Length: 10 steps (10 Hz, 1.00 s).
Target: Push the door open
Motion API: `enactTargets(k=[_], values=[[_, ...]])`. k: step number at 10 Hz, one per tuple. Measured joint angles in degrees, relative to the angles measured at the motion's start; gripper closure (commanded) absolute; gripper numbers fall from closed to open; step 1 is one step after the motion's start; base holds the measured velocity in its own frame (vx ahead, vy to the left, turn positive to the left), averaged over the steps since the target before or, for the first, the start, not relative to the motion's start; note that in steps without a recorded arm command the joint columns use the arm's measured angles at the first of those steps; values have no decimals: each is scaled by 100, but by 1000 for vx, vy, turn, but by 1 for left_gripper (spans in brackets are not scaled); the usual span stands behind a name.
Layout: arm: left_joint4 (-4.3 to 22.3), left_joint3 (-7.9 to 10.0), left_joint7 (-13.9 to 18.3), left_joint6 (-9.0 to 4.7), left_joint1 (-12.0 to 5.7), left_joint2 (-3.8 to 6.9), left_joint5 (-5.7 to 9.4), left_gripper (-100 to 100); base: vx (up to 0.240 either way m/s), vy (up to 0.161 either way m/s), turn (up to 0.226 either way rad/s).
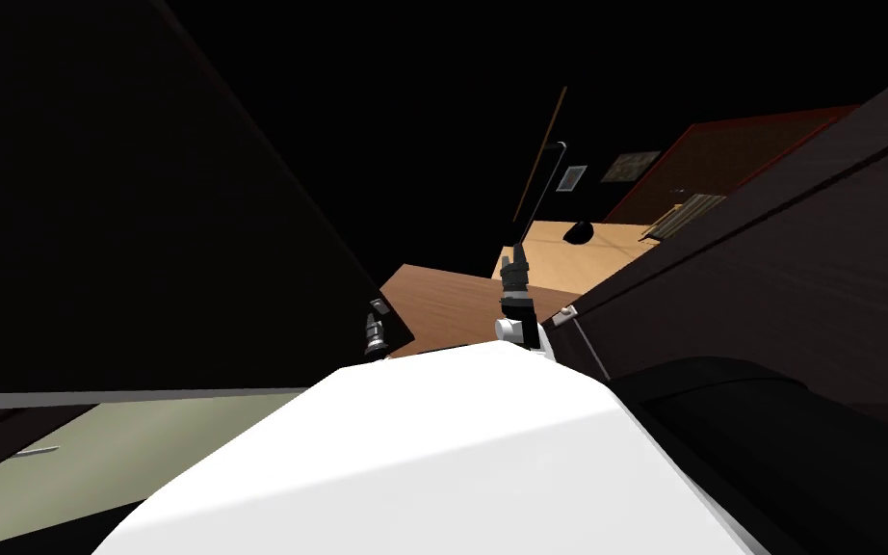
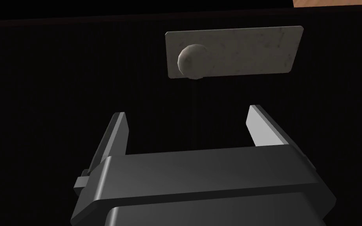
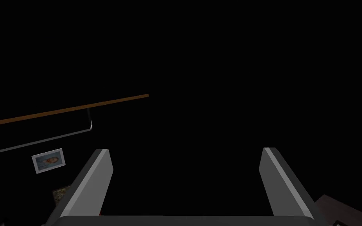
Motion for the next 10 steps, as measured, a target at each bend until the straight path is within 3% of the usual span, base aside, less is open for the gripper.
enactTargets(k=[3, 4, 10], values=[[68, 39, -13, -85, -19, -23, 14, -100, 230, 77, -21], [65, 37, -14, -100, -19, -28, 13, 100, -25, -10, 8], [89, 31, -17, -64, -2, -32, 11, 100, -2, -4, 4]])
